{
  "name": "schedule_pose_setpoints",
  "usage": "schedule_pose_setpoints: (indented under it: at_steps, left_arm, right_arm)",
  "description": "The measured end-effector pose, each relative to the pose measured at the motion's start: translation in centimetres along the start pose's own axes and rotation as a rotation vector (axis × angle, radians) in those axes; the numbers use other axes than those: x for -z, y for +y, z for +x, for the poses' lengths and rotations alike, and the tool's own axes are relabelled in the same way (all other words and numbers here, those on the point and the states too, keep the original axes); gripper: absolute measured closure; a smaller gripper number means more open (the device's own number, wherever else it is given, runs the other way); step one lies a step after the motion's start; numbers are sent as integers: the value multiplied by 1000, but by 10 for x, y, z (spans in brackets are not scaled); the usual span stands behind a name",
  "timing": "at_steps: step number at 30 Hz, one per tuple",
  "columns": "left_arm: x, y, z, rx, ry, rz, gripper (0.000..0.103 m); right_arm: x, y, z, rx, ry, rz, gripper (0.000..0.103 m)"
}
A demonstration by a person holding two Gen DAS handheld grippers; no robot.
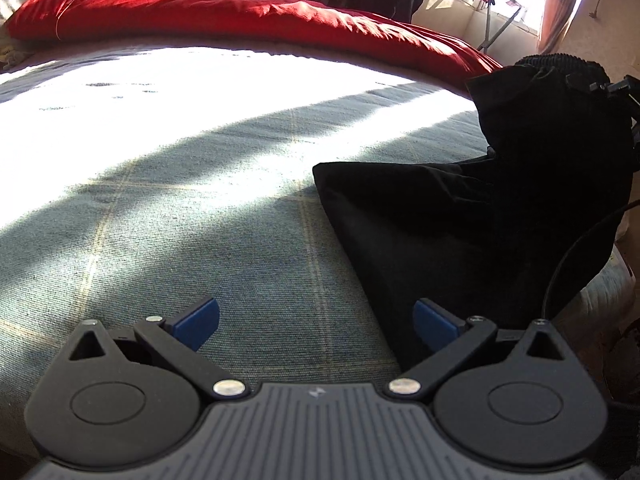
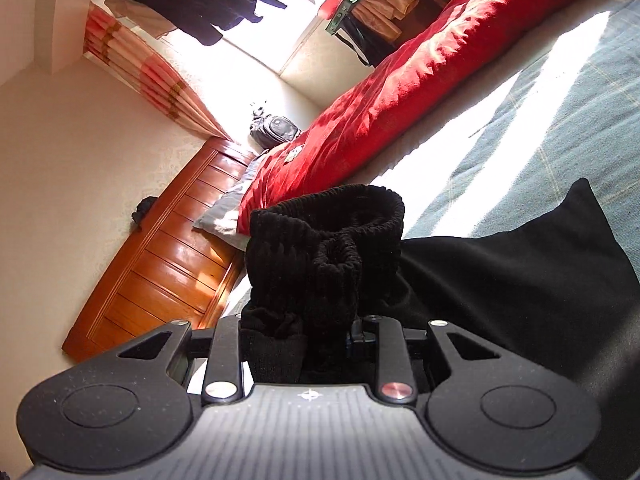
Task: Fold clothes
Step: 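Lift the waistband with the right tool and carry it over the pants, then lower the waistband onto the folded pants and open the right tool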
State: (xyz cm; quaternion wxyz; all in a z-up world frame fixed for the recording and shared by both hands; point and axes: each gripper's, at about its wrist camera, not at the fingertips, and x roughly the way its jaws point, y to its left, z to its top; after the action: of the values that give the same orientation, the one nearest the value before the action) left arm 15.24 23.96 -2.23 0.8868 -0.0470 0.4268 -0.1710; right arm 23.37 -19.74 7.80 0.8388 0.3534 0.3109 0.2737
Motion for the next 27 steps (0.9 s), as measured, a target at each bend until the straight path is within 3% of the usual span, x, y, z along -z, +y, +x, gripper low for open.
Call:
schedule_pose_setpoints:
  at_steps: [6,20,27]
  left_arm:
    - [-7,-5,2,-34,46,122,1]
    - [2,14,-6,-42,-1,-26,1]
    - [4,20,-8,-52,-19,-67,1]
  right_arm:
    - [18,31,30,48,71,-150,71]
    - [63,89,61,140,166,-476,71]
    - [100,112,89,256,253,-751,71]
